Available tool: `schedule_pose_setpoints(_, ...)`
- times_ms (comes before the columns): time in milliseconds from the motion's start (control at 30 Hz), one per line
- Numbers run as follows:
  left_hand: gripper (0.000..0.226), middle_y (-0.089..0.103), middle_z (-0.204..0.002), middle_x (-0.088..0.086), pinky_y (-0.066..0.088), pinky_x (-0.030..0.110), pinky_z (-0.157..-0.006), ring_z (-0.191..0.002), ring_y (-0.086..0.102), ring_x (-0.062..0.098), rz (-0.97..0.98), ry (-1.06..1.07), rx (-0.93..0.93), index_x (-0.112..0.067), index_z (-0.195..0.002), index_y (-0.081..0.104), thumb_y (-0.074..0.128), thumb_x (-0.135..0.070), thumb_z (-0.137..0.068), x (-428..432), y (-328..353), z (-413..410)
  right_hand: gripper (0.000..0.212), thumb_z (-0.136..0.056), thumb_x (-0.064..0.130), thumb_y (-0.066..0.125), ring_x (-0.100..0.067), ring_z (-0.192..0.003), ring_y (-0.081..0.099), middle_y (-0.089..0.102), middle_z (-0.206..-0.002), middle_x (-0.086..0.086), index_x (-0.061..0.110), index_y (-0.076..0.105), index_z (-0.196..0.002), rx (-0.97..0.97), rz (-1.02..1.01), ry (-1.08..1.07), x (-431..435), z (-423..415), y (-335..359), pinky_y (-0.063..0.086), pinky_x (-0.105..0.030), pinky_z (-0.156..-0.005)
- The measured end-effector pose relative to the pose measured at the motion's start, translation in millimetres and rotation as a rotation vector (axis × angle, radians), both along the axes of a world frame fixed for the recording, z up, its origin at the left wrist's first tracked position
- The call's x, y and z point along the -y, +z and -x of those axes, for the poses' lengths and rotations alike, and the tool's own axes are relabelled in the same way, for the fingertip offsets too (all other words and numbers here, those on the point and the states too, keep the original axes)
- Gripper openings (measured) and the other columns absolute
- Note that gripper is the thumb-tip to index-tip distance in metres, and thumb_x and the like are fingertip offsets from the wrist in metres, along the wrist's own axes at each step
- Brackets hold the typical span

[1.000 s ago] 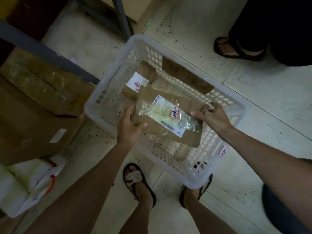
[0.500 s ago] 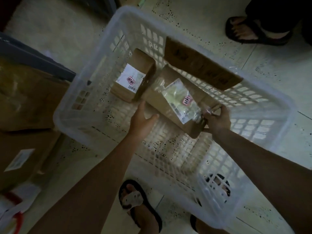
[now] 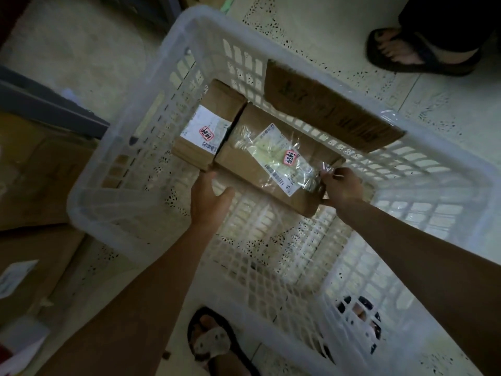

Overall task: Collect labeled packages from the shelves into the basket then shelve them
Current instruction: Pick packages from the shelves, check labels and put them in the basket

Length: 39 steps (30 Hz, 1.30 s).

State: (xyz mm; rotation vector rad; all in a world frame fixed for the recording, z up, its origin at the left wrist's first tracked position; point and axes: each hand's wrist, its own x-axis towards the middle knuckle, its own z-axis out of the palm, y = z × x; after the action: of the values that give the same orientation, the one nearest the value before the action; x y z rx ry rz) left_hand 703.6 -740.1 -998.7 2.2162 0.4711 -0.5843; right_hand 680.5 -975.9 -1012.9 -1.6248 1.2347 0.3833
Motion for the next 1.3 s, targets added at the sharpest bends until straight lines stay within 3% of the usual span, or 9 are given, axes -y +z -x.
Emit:
schedule_pose_setpoints(67,0.054,0.033,-0.146,0.008,0.035,0.039,-0.103,-0.132,0.033,0.025,0.008,-0.077,-0.051,-0.017,-0.133,0.042,0.059,-0.018,-0.082,1.1,2.9,-3.4,0.041,-0.091,0.036,0.056,-0.019,-0.080,0.057,0.058,-0.104,-0.007,0.009,0.052,-0.121,-0.005,-0.009,0.081,-0.4,0.2,9.6,0.052,-0.040,-0.077)
schedule_pose_setpoints(167,0.060,0.019,-0.154,0.006,0.029,0.043,-0.109,-0.139,0.022,0.025,-0.027,-0.165,-0.105,-0.021,-0.140,0.033,0.056,-0.022,-0.085,3.3,24.3,-4.3,0.041,-0.091,0.035,0.055,-0.031,-0.103,0.057,0.060,-0.112,-0.013,0.009,0.049,-0.122,-0.038,0.152,0.348,-7.1,3.0,37.5,0.038,-0.029,-0.075)
schedule_pose_setpoints(267,0.061,0.026,-0.152,0.003,0.028,0.039,-0.109,-0.137,0.028,0.022,-0.032,-0.187,-0.041,-0.019,-0.141,0.032,0.055,-0.027,-0.086,5.2,69.6,3.1,0.050,-0.087,0.025,0.060,-0.034,-0.112,0.054,0.059,-0.121,-0.014,0.011,0.040,-0.131,0.058,0.255,0.491,-19.7,7.9,82.3,0.040,-0.032,-0.078)
schedule_pose_setpoints(467,0.062,0.042,-0.143,0.007,0.030,0.031,-0.103,-0.130,0.038,0.024,-0.029,-0.301,0.114,-0.015,-0.140,0.035,0.055,-0.030,-0.083,-8.8,211.5,22.4,0.074,-0.086,0.026,0.065,-0.023,-0.137,0.035,0.038,-0.149,-0.006,0.017,0.024,-0.148,0.298,0.224,0.621,-46.8,-0.3,222.9,0.031,-0.031,-0.107)
schedule_pose_setpoints(567,0.058,0.051,-0.135,0.007,0.038,0.040,-0.103,-0.125,0.045,0.025,-0.030,-0.323,0.221,-0.016,-0.136,0.042,0.056,-0.027,-0.081,-20.7,296.8,29.0,0.072,-0.085,0.030,0.064,-0.021,-0.135,0.037,0.040,-0.148,-0.001,0.023,0.026,-0.147,0.365,0.255,0.614,-59.2,-8.5,301.1,0.033,-0.032,-0.106)
schedule_pose_setpoints(733,0.052,0.053,-0.130,0.000,0.034,0.020,-0.092,-0.122,0.046,0.016,-0.052,-0.180,0.351,-0.024,-0.132,0.047,0.063,-0.025,-0.083,-49.8,462.8,63.6,0.071,-0.084,0.028,0.063,-0.020,-0.134,0.038,0.042,-0.146,-0.001,0.024,0.028,-0.146,0.505,0.255,0.762,-90.2,0.8,458.8,0.031,-0.029,-0.105)
schedule_pose_setpoints(900,0.058,0.052,-0.134,0.004,0.037,0.035,-0.099,-0.123,0.045,0.021,-0.241,-0.050,0.475,-0.028,-0.136,0.041,0.060,-0.038,-0.083,-70.3,608.3,122.4,0.072,-0.084,0.025,0.065,-0.020,-0.134,0.038,0.041,-0.147,-0.001,0.021,0.029,-0.146,0.815,0.292,1.004,-130.2,25.6,624.7,0.031,-0.028,-0.105)
schedule_pose_setpoints(1100,0.051,0.058,-0.130,0.004,0.038,0.025,-0.090,-0.119,0.052,0.021,-0.361,0.094,0.722,-0.020,-0.130,0.051,0.062,-0.035,-0.082,-100.8,770.1,194.6,0.072,-0.085,0.028,0.066,-0.020,-0.132,0.041,0.044,-0.145,-0.003,0.022,0.028,-0.146,1.125,0.374,1.222,-184.3,73.8,796.0,0.038,-0.033,-0.102)
schedule_pose_setpoints(1300,0.049,0.059,-0.128,0.004,0.043,0.032,-0.094,-0.117,0.053,0.024,-0.478,0.259,0.854,-0.023,-0.128,0.052,0.061,-0.038,-0.082,-167.3,883.2,273.9,0.070,-0.085,0.035,0.063,-0.023,-0.130,0.043,0.045,-0.144,-0.002,0.022,0.030,-0.145,1.371,0.401,1.317,-269.6,125.1,909.3,0.042,-0.038,-0.098)
